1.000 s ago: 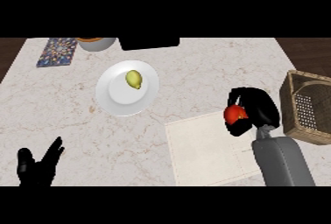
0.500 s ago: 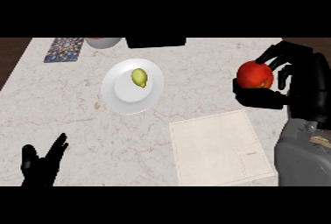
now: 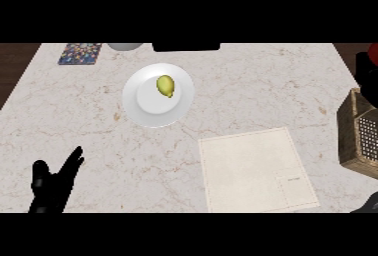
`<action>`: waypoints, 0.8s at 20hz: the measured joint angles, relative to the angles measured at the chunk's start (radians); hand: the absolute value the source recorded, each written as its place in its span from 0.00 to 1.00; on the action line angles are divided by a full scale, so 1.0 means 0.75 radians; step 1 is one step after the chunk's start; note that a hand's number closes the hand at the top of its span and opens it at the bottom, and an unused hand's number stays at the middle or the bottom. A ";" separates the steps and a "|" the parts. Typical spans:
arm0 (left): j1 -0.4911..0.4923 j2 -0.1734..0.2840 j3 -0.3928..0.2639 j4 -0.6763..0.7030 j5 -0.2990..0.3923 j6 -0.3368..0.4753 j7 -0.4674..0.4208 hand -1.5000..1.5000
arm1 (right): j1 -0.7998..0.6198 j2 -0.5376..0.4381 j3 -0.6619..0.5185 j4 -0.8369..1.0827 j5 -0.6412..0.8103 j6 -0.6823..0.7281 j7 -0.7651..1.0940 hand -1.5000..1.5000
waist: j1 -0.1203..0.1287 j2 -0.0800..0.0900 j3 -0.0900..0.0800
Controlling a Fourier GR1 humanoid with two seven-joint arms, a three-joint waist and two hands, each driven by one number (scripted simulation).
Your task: Pick the tomato from the placemat and place it in the basket
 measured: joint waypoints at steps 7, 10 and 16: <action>-0.031 -0.016 -0.006 0.022 -0.012 -0.002 -0.003 0.50 | -0.173 -0.197 -0.263 0.125 -0.122 0.141 -0.039 1.00 | 0.012 0.008 0.002; -0.026 -0.025 -0.009 0.014 -0.024 0.007 -0.011 0.50 | -0.174 -0.282 -0.351 0.192 -0.164 0.193 -0.081 1.00 | 0.020 0.011 0.003; -0.052 -0.021 0.002 0.025 -0.009 -0.026 0.006 0.50 | -0.146 -0.433 -0.490 0.390 -0.244 0.241 -0.177 1.00 | 0.036 0.018 0.004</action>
